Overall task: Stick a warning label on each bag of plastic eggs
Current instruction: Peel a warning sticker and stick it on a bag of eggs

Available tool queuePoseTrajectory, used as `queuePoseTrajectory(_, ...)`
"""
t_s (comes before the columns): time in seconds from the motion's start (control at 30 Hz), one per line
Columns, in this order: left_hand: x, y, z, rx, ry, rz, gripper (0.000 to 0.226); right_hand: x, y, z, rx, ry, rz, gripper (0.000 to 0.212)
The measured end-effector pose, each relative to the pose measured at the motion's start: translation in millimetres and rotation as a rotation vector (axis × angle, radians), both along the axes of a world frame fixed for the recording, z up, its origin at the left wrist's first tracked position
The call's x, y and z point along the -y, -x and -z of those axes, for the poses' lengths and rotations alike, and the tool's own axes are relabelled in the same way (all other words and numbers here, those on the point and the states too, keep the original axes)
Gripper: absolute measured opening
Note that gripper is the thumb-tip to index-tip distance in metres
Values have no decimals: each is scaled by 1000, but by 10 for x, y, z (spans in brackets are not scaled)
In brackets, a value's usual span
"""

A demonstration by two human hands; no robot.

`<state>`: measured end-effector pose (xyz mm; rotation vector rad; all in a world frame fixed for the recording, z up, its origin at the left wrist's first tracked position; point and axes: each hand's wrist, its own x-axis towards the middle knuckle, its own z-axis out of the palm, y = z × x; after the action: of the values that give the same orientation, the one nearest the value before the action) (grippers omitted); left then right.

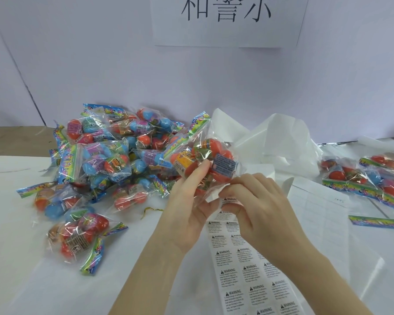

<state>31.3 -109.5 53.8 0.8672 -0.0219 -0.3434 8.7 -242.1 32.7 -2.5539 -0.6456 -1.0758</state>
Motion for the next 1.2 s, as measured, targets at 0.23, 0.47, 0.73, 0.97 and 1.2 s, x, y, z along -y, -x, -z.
queuePoseTrajectory(0.23, 5, -14, 27, -40, 11, -30, 38, -19, 6, 7, 52, 18, 15, 10)
queuePoseTrajectory(0.47, 21, -7, 23, -47, 42, -63, 32, -34, 23, 0, 73, 8, -2, 10)
queuePoseTrajectory(0.73, 27, -13, 14, -36, -1, -160, 22, -37, 40, -26, -78, -106, -121, 10)
queuePoseTrajectory(0.97, 12, -46, 16, 99, -157, -377, 19, -18, 90, -88, -269, -718, -254, 36)
queuePoseTrajectory(1.2, 62, 16, 17, 331, -250, -395, 19, -19, 63, -100, -193, -857, -230, 47)
